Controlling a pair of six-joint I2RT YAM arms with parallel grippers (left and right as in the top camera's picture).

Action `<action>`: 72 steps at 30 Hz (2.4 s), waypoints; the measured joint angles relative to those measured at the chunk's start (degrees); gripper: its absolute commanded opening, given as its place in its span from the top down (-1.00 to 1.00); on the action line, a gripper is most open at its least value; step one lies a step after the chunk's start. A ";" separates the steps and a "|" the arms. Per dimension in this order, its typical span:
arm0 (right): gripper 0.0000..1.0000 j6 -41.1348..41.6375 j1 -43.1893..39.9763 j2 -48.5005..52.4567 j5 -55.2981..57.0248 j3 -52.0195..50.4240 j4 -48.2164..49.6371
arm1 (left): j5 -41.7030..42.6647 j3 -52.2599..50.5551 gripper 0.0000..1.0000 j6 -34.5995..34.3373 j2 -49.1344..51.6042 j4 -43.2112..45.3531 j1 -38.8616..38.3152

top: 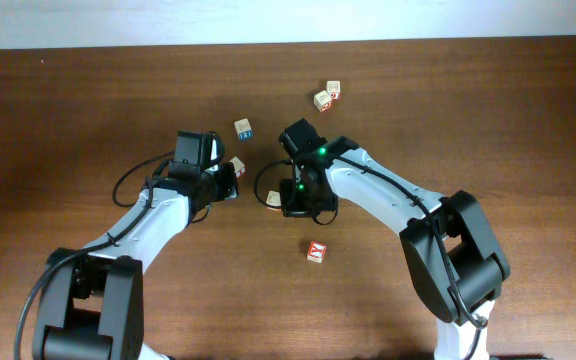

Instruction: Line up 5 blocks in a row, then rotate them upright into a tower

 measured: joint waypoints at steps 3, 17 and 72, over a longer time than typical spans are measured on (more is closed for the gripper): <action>0.92 -0.02 -0.04 0.00 -0.04 0.00 0.24 | 0.00 0.00 1.00 0.00 0.00 0.00 0.00; 0.92 -0.28 -0.20 0.00 -1.07 0.00 1.31 | 0.00 0.00 1.00 0.00 0.00 -0.11 0.00; 0.92 -9.73 -5.92 3.17 -4.31 10.21 -11.43 | 0.98 0.00 1.00 -0.17 0.00 -0.68 0.00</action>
